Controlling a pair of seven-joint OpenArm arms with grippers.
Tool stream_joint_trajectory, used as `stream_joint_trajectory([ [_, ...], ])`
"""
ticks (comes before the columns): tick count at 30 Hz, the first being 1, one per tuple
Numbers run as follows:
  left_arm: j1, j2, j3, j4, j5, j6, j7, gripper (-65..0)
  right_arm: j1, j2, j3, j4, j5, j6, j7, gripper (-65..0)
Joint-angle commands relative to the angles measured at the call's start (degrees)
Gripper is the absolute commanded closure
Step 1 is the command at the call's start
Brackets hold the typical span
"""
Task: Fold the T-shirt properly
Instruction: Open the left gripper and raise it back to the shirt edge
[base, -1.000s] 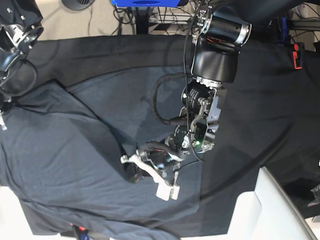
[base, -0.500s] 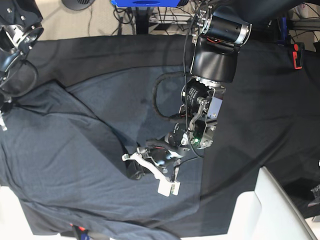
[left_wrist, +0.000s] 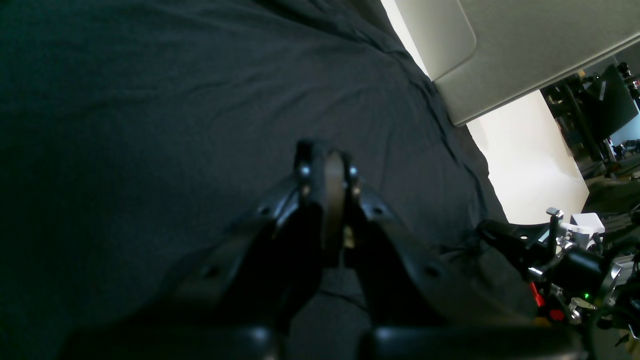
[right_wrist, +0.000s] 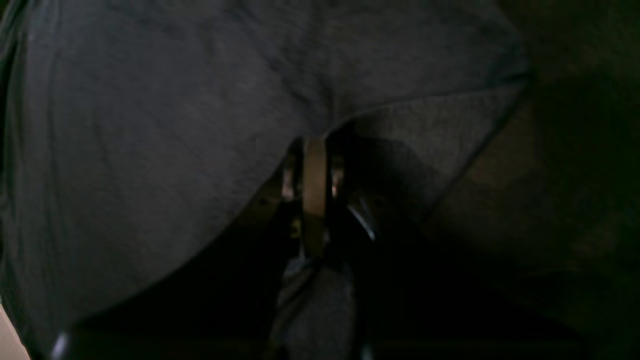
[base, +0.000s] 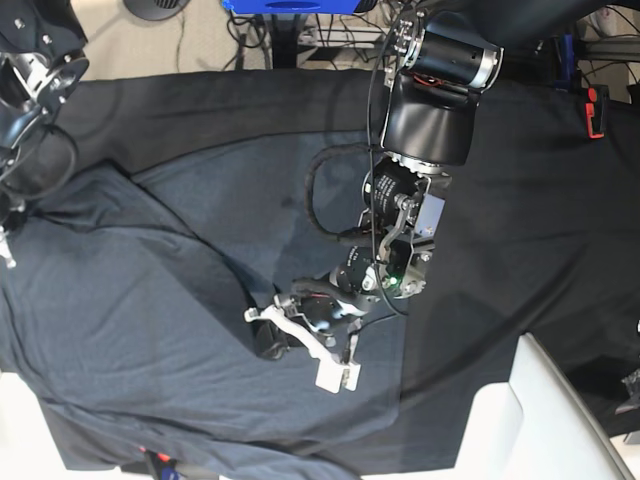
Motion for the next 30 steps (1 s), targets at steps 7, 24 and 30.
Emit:
stream_joint_trajectory([
  [7, -1.4, 0.2, 0.1, 1.6, -0.7, -0.4, -1.4, -30.8, 1.9, 1.5, -0.2, 1.1, 0.4, 0.7, 1.1, -28.8],
  [24, 18.0, -16.5, 0.1, 30.5, -0.9, -0.7, -0.9, -59.9, -10.6, 1.7, 0.3, 20.9, 0.2, 12.1, 0.7, -35.0],
  [30, 29.1, -21.8, 0.9, 37.3, -1.0, -0.7, -1.1, -40.0, -14.8, 1.2, 0.6, 18.0, 0.5, 12.3, 1.0, -35.1],
])
